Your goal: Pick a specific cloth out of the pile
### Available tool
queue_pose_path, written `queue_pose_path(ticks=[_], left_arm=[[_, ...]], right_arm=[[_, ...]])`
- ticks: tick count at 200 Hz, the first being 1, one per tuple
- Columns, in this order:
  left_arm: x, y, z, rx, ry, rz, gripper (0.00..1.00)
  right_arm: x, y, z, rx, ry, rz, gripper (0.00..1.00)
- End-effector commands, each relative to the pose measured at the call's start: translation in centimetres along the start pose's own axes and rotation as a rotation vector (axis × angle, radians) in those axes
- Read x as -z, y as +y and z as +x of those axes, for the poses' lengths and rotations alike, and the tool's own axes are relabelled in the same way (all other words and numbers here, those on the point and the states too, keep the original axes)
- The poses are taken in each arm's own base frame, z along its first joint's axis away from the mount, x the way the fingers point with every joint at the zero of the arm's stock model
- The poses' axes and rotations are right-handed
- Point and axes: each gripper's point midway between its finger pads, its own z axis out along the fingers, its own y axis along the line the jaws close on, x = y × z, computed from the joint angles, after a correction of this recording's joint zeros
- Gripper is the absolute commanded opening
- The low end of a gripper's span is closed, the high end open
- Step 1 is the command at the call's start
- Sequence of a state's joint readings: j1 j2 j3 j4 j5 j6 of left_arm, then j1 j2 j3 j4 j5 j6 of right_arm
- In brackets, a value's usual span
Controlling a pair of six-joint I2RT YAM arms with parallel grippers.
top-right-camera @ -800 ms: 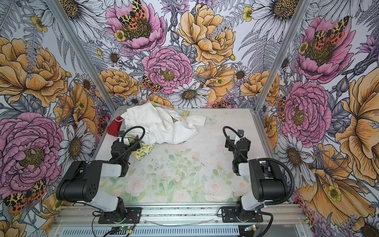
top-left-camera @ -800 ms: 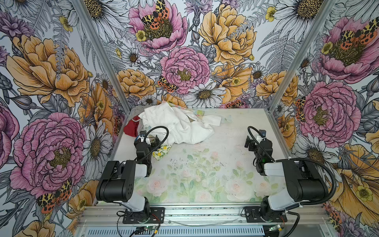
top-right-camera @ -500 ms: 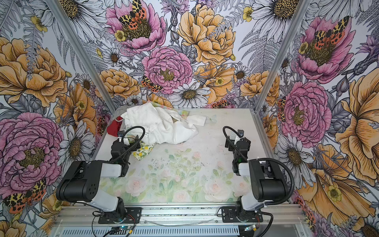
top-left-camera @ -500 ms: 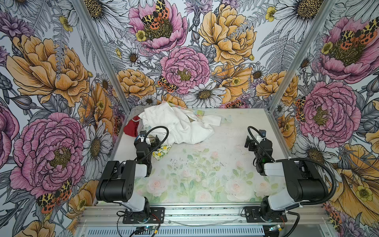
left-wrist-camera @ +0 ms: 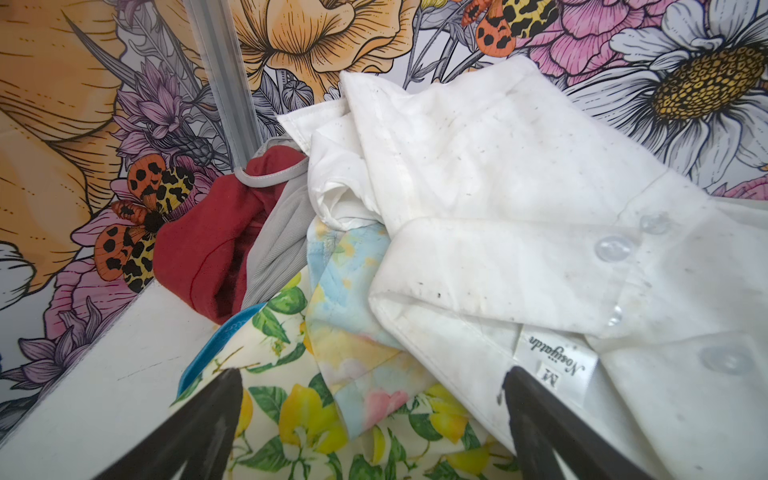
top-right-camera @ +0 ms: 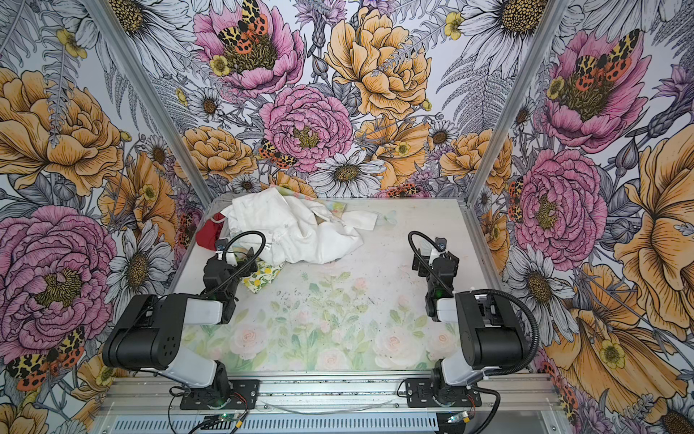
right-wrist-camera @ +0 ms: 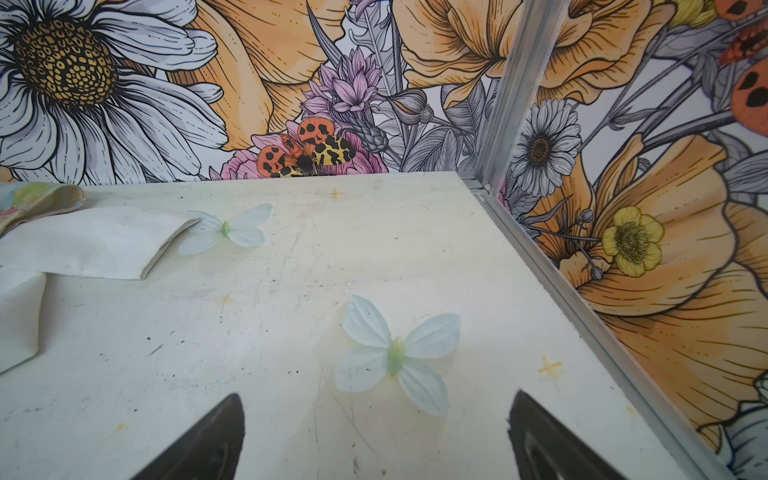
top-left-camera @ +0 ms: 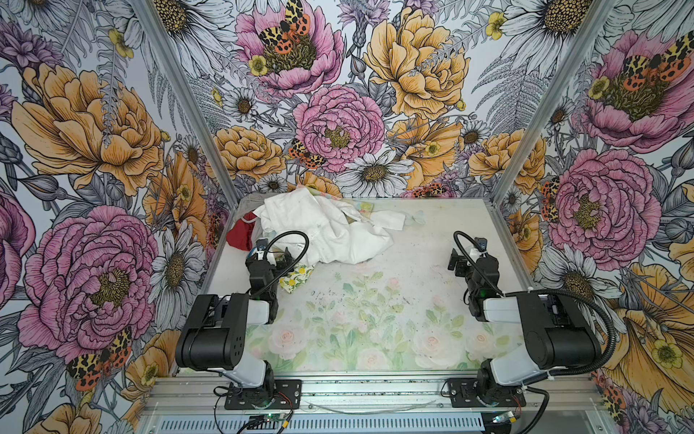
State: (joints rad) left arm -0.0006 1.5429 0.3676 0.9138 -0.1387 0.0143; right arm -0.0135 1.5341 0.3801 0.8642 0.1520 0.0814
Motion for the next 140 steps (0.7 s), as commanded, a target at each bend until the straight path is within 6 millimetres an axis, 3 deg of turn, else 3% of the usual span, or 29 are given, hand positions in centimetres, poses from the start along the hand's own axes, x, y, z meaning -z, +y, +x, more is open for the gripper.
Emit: queue_pose_path(ticks=[1,140], left_arm=[[-0.23,-0.34,-0.71,0.006,-0.022,0.011,0.99],[-0.21,-0.46,-0.72,0.0,-0.021,0.001,0.99]], right_arm=[[-0.12,0.28,-0.73,-0.011,-0.024,-0.012,1.0],[-0.03,0.2,-0.62,-0.005,-0.024,0.005,1.0]])
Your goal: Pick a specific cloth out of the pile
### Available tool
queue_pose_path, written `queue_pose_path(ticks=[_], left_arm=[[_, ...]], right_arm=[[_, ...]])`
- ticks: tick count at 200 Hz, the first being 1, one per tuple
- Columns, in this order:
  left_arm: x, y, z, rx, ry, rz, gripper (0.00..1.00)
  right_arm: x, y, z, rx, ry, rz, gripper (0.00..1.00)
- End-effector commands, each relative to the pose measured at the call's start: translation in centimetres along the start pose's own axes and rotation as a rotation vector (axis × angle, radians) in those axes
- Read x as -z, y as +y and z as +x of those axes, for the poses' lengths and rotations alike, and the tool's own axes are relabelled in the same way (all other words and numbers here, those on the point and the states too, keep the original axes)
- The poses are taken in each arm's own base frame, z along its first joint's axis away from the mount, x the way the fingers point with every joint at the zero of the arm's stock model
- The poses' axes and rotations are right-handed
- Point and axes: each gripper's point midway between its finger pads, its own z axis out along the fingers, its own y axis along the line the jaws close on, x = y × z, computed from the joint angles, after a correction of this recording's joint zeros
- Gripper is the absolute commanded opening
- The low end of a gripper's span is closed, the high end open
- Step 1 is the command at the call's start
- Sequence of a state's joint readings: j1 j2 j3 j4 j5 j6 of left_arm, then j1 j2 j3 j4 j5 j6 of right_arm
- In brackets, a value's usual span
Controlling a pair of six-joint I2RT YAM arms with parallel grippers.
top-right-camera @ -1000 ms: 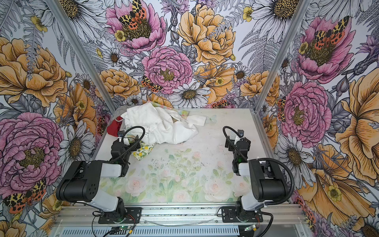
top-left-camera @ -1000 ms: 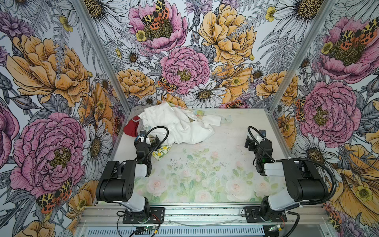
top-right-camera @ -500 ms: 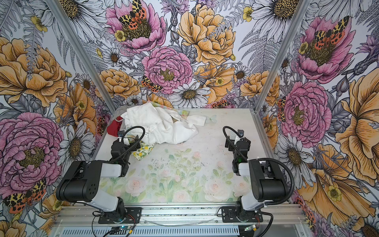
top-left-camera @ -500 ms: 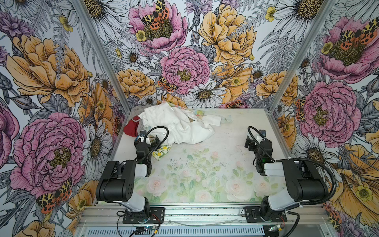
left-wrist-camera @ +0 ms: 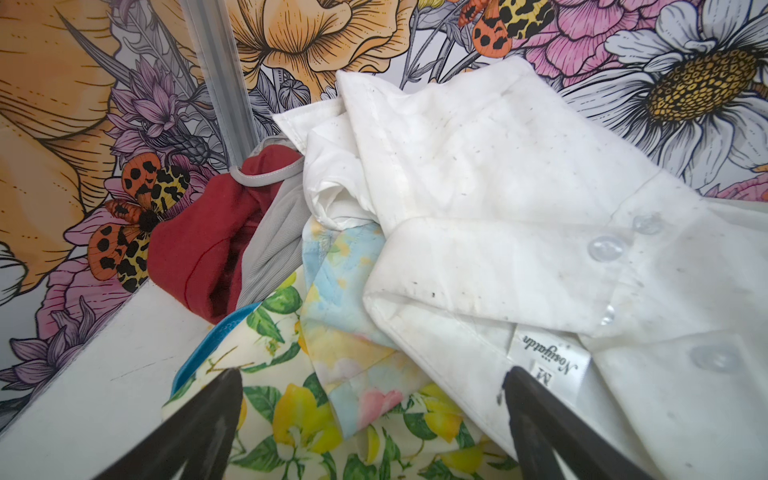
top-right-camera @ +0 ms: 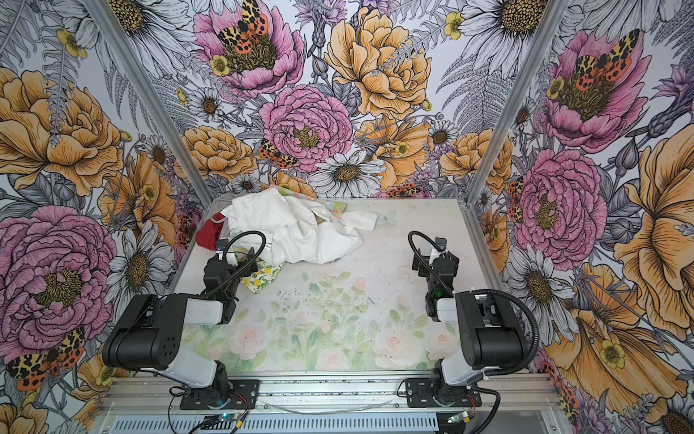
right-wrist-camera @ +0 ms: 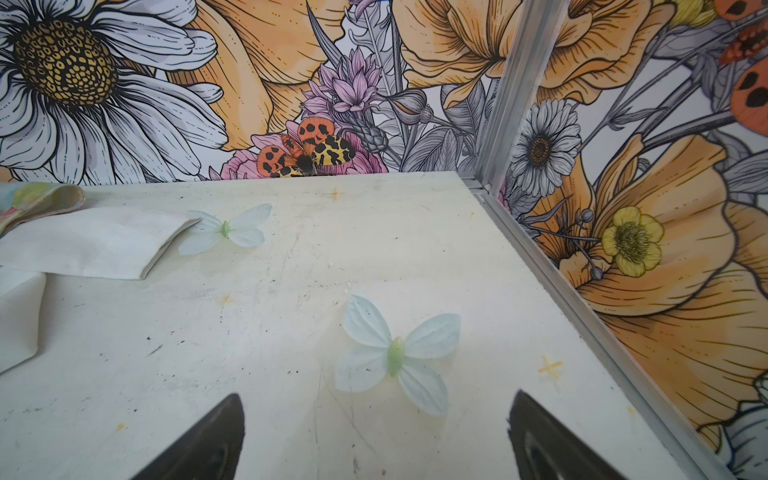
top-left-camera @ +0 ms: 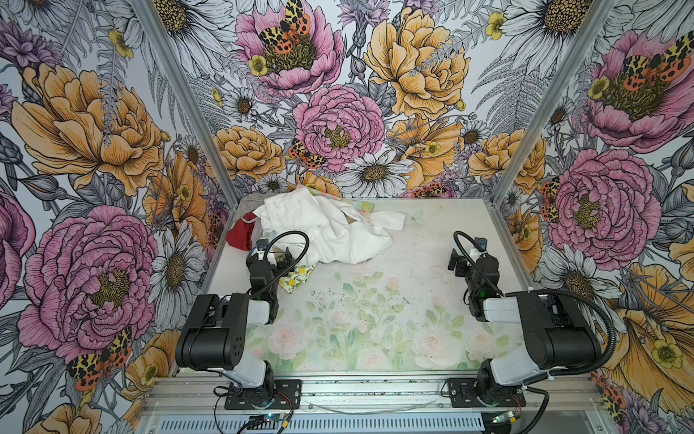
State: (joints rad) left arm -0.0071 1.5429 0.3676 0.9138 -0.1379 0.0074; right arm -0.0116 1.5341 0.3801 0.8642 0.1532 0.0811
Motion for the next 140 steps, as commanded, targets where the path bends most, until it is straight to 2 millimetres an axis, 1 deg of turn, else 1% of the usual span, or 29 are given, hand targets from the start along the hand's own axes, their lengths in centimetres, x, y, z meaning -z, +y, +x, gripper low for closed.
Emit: queue_pose_path(ticks=[1,62,79,119,125,140], left_arm=[[-0.2,-0.2,-0.7,-0.006,-0.022,-0.006,0.99],[0.2,-0.5,-0.8,-0.029,-0.04,-0.023,0.99],[0.4,-0.8,-0.8,-0.039,-0.041,-0.017,0.99],[0.5,-1.0,-1.0,-0.043,-0.046,-0.01,0.99],[0.6,-0.5,-1.1,-0.04,-0.049,-0.041,0.99],[0.8,-0.3,-1.5,-0.029,-0.055,-0.052,0.99]], right_arm=[[0.0,0.1,-0.6,-0.005,-0.024,0.006,1.0],[0.9,0.6,-1.3,0.024,-0.06,0.017,0.99],[1.4,0.6,-1.9,0.035,-0.073,0.03,0.99],[2.8,1.6,-3.1,0.087,-0.097,0.042,1.0],[2.9,1.7,-3.3,0.096,-0.1,0.043,1.0],[3.3,2.1,-3.8,0.119,-0.109,0.049,0.99]])
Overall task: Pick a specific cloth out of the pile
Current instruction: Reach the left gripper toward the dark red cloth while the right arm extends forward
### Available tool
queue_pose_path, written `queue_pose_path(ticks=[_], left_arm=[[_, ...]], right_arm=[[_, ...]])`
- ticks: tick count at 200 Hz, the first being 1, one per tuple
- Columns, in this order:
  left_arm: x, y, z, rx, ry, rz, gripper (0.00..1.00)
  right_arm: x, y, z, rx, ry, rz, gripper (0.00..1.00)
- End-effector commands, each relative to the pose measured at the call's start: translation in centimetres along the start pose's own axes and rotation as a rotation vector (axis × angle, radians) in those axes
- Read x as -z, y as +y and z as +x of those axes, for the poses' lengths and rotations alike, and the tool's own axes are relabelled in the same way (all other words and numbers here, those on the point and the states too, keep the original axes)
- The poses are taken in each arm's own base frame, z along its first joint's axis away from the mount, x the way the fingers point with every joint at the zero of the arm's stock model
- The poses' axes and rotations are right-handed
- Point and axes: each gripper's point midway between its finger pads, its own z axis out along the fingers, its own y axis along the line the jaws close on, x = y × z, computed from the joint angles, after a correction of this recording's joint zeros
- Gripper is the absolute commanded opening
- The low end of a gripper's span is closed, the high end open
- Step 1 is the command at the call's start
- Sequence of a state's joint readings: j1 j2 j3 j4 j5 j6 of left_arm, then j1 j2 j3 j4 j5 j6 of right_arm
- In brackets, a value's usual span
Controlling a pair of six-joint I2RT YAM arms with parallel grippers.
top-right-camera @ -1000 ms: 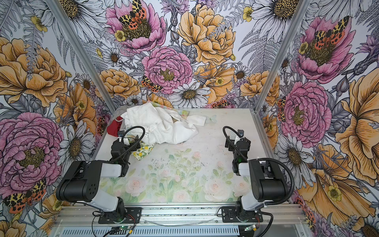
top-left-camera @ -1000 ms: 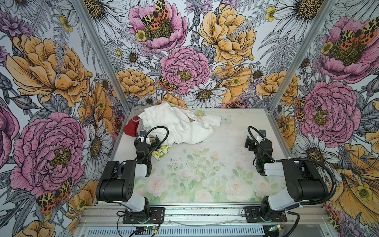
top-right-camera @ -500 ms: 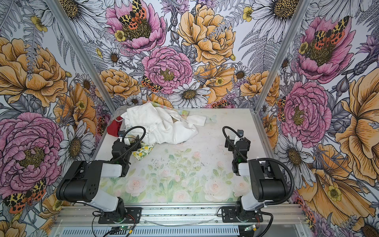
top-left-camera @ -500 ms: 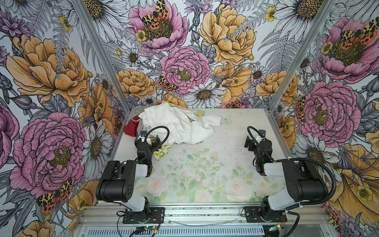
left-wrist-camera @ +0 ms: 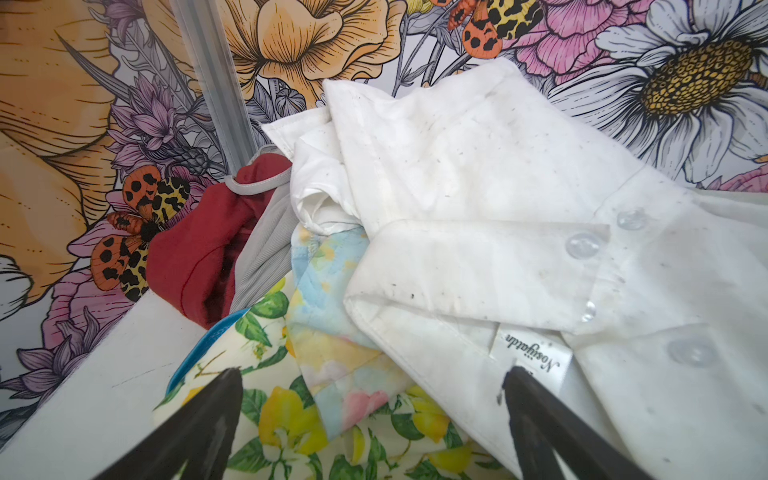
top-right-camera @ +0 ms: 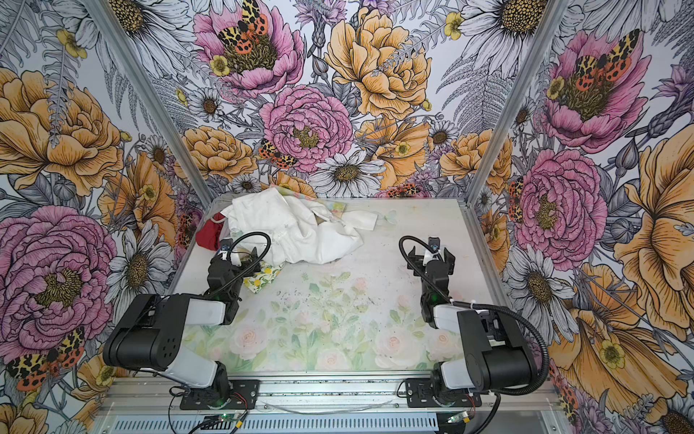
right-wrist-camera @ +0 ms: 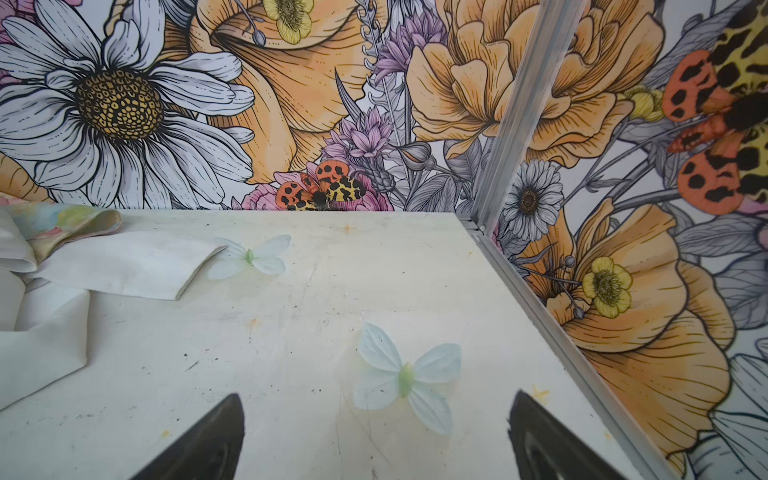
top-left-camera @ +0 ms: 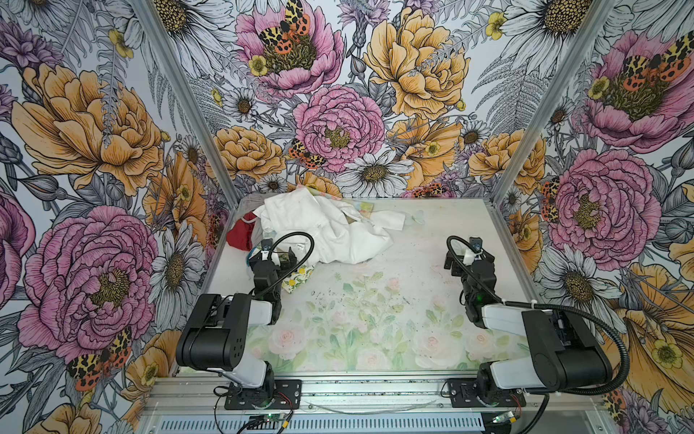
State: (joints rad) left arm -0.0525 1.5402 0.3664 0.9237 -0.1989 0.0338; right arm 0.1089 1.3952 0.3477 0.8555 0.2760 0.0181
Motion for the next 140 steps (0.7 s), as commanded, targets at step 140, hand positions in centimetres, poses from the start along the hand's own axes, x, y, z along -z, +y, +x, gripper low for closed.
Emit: queue_pose_path(ticks=[140], left_arm=[[0.8,3.5,-7.5,0.135,0.232,-0.228,0.99]], right_arm=[[8.9,11.1,-10.1,0.067,-0.249,-0.498,0.99]])
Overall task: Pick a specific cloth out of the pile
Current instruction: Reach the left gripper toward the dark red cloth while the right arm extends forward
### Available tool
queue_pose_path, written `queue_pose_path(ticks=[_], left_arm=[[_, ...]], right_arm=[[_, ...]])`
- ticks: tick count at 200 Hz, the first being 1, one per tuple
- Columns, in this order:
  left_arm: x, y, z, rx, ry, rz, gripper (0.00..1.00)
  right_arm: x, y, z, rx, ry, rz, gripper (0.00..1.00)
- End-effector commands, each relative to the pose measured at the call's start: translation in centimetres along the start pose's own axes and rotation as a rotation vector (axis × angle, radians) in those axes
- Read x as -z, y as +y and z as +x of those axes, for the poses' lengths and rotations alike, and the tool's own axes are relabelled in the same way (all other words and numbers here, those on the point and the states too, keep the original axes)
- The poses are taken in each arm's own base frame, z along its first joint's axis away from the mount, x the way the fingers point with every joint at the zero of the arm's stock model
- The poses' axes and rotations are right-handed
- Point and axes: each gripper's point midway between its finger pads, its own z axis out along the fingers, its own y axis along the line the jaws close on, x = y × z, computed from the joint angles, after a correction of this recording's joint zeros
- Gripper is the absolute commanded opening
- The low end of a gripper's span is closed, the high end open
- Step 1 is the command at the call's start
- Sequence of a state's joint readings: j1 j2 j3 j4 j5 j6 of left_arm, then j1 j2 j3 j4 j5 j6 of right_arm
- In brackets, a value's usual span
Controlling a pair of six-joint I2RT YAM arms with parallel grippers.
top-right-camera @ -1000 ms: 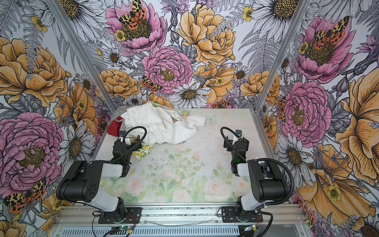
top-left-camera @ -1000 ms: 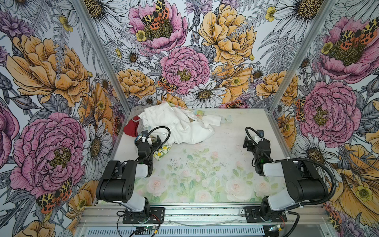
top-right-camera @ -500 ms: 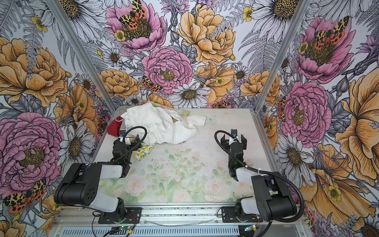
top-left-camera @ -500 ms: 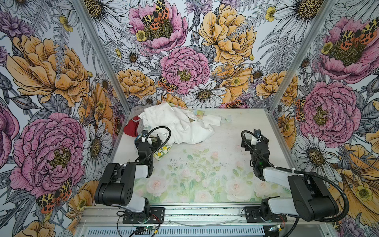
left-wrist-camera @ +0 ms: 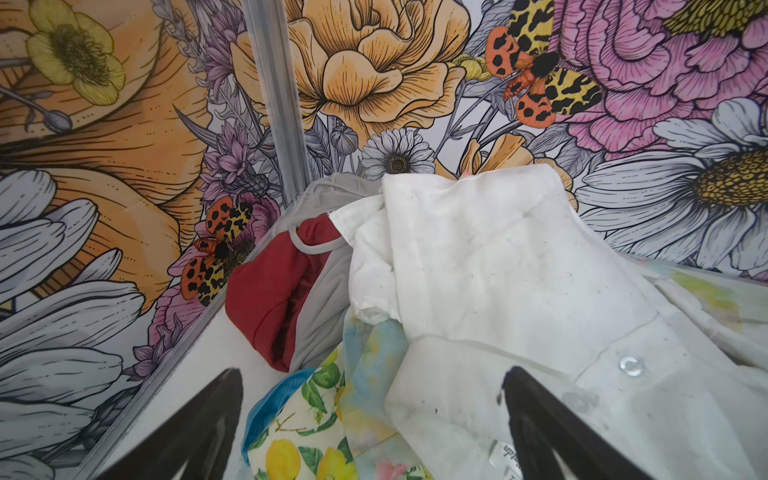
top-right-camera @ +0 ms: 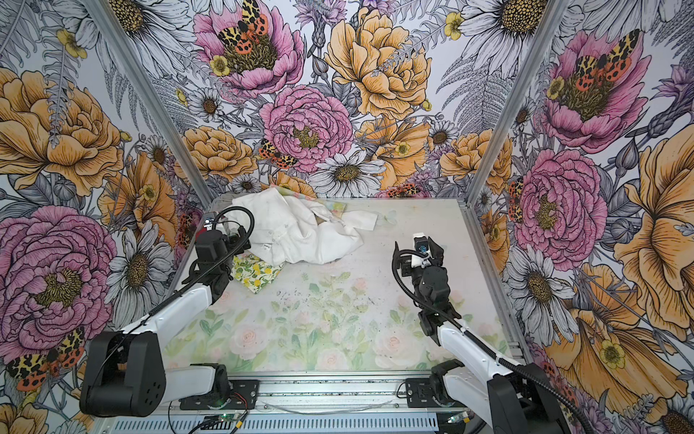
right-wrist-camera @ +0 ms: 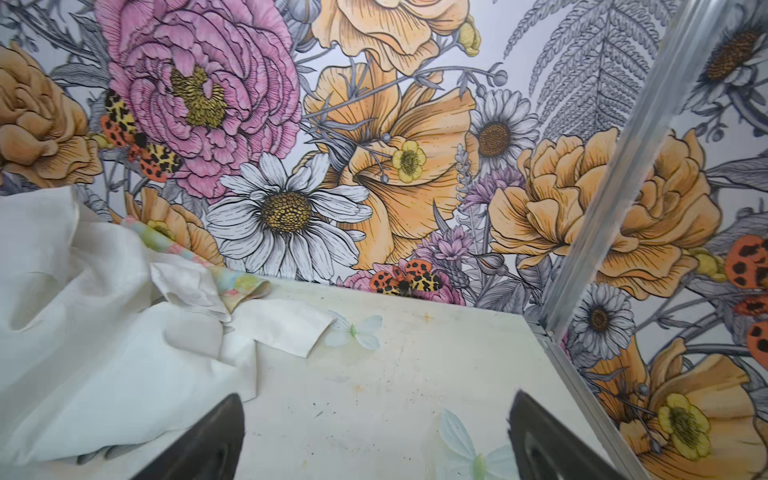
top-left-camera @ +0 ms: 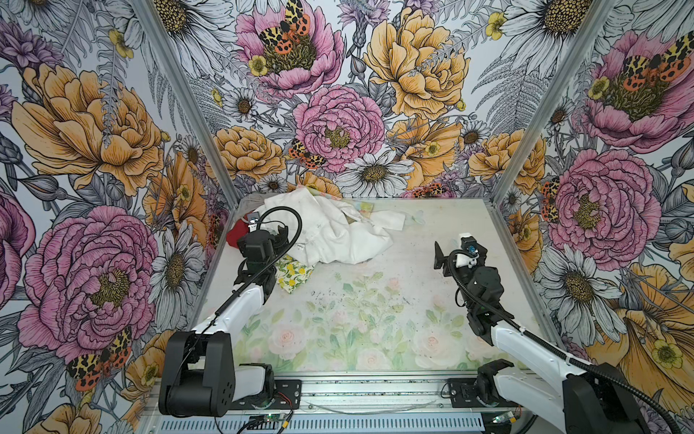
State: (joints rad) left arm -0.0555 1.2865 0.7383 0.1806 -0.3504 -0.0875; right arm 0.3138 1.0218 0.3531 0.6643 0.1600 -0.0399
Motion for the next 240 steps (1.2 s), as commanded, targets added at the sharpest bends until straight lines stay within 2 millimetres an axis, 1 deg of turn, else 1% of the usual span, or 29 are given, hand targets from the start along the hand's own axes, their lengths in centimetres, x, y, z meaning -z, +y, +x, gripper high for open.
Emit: queue_pose_path(ticks=[1,14,32,48,54,69,98,113,128,138,173,188,211,240], left_arm=[[0.1,1.4,1.5,0.041,0.137,-0.074,0.99],[-0.2,2.1,1.9,0.076,0.195,-0.095,0.99],[-0.7,3.1,2.3,0.173,0.254,-0.092,0.99],[-1.1,4.2,2.4,0.266,0.281,-0.087,0.98],[-1.2,4.2,2.4,0.3,0.293,-0.064,0.98],[-1.5,5.5,2.6,0.375,0.324,-0.071,0.96],[-2.6,7.5,2.6,0.472,0.352,-0.08,0.93],[-3.5,8.4,2.9,0.529,0.373,-0.072,0.91],[-4.5,9.1,3.3,0.551,0.393,-0.072,0.87],[-5.2,9.5,3.6,0.553,0.405,-0.076,0.86],[-7.7,9.8,5.1,0.554,0.456,-0.071,0.77],[-8.7,9.9,5.7,0.561,0.463,-0.079,0.71],[-10.2,9.8,6.7,0.569,0.479,-0.075,0.66],[-11.7,9.9,7.4,0.566,0.478,-0.077,0.64]], right_arm=[[0.4,4.4,-2.1,0.016,-0.035,-0.204,0.99],[0.7,6.3,-2.6,0.041,-0.039,-0.279,0.99],[1.5,8.9,-3.1,0.076,-0.047,-0.381,0.99],[2.1,10.9,-3.1,0.116,-0.039,-0.458,0.99],[2.4,11.7,-3.1,0.131,-0.038,-0.49,0.99],[3.0,13.5,-2.9,0.165,-0.032,-0.562,0.98],[4.3,16.4,-2.5,0.232,-0.031,-0.66,0.96],[5.0,17.6,-2.5,0.265,-0.037,-0.691,0.96],[5.7,18.7,-2.6,0.284,-0.045,-0.727,0.96],[6.1,19.3,-2.8,0.301,-0.046,-0.742,0.95],[7.3,20.5,-3.5,0.313,-0.064,-0.789,0.93],[7.2,20.4,-3.3,0.332,-0.047,-0.781,0.91],[6.9,19.9,-2.9,0.364,-0.019,-0.757,0.89],[7.3,20.2,-3.1,0.356,-0.022,-0.782,0.88]])
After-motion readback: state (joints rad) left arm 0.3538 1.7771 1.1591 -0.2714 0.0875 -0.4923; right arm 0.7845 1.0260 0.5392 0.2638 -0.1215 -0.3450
